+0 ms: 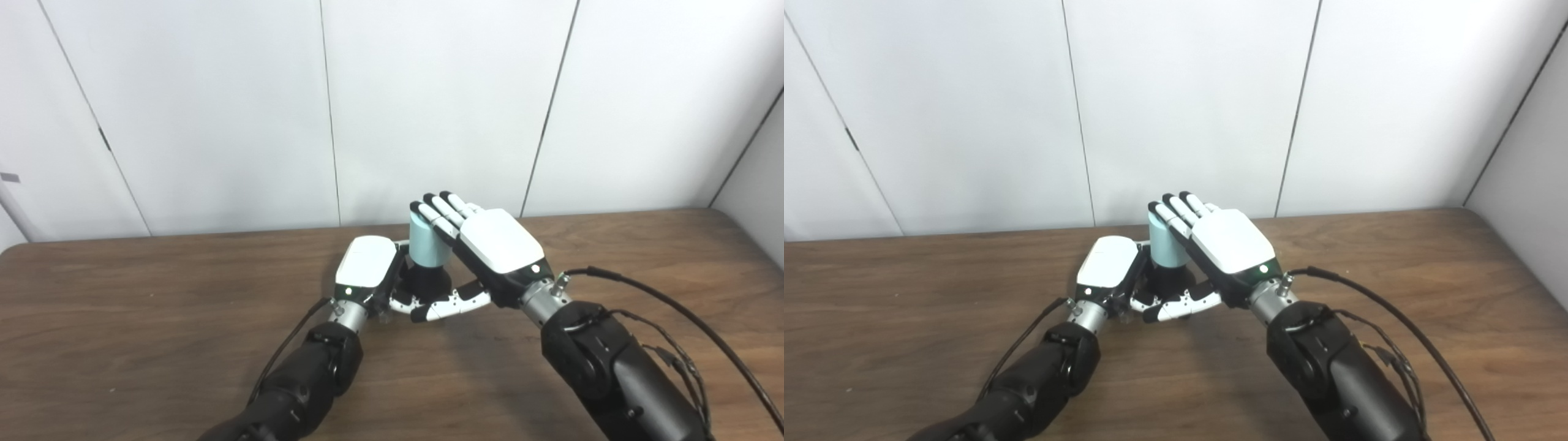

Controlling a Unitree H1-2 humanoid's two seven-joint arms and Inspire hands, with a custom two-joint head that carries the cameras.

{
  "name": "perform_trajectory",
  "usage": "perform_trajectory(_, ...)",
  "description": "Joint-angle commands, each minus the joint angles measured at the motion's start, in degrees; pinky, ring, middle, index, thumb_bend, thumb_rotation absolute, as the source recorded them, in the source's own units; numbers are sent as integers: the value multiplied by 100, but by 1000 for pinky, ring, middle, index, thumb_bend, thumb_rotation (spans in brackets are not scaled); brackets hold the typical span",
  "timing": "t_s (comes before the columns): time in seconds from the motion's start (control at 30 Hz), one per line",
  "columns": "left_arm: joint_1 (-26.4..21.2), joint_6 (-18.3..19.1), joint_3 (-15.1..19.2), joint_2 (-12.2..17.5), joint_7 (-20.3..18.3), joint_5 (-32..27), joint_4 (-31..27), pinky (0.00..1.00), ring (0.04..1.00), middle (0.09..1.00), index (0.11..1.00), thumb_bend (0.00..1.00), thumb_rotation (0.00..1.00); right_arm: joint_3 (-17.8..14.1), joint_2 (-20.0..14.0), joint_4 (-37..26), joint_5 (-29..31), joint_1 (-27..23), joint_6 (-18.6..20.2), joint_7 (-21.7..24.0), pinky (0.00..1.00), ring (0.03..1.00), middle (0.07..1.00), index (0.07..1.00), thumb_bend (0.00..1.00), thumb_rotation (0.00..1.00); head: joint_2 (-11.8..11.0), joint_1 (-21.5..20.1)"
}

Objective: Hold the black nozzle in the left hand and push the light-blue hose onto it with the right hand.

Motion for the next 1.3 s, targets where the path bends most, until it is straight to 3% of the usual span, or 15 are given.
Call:
perform_trajectory(0.0, 1507, 15, -144, 286, -121, -23, 584, 512, 466, 419, 514, 521, 0, 420, -168, 443, 231, 413, 31, 1143, 897, 957, 962, 925, 925, 821, 1, -4)
perform_trajectory(0.13, 1508, 32, -141, 284, -151, -25, 577, 511, 455, 419, 518, 520, 0, 464, -161, 447, 225, 417, 69, 1244, 919, 972, 972, 935, 911, 812, 3, -24)
perform_trajectory(0.23, 1507, 26, -123, 278, -144, -42, 572, 456, 391, 398, 507, 519, 0, 467, -160, 469, 241, 411, 65, 1214, 917, 969, 970, 932, 909, 807, 2, -12)
perform_trajectory(0.4, 1498, 27, -128, 276, -144, -35, 598, 501, 437, 413, 511, 520, 0, 474, -163, 469, 251, 405, 71, 1218, 914, 970, 974, 937, 914, 815, -9, -31)
perform_trajectory(0.57, 1507, 45, -126, 285, -149, -35, 558, 478, 426, 413, 511, 521, 0, 488, -157, 445, 260, 443, 77, 1221, 912, 974, 974, 936, 906, 805, 3, -12)
perform_trajectory(1.27, 1537, 43, -144, 337, -195, -17, 479, 539, 472, 419, 519, 520, 0, 702, -146, 457, 157, 513, 272, 1324, 930, 978, 978, 943, 911, 810, 35, -13)
